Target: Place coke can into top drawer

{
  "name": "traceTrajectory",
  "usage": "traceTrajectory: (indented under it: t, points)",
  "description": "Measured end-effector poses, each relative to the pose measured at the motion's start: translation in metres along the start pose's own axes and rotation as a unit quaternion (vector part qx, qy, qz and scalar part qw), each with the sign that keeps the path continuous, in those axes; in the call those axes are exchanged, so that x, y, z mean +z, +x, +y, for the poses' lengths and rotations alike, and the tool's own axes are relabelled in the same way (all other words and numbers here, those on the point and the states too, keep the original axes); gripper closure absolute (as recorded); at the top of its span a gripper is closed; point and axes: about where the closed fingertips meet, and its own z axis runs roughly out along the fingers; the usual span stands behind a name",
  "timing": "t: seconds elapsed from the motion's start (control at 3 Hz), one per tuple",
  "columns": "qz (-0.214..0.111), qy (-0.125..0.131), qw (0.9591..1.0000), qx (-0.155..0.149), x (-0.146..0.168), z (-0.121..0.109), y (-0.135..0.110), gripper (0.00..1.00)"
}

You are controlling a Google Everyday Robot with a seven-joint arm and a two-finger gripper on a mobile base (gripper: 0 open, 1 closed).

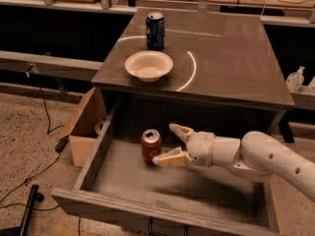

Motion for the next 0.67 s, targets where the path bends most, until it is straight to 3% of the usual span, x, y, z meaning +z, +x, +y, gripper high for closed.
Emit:
traceTrajectory:
  t: [0.67]
  points:
    - [0.038, 0.018, 0.999, 0.016, -0.059, 0.003, -0.002, 0.72]
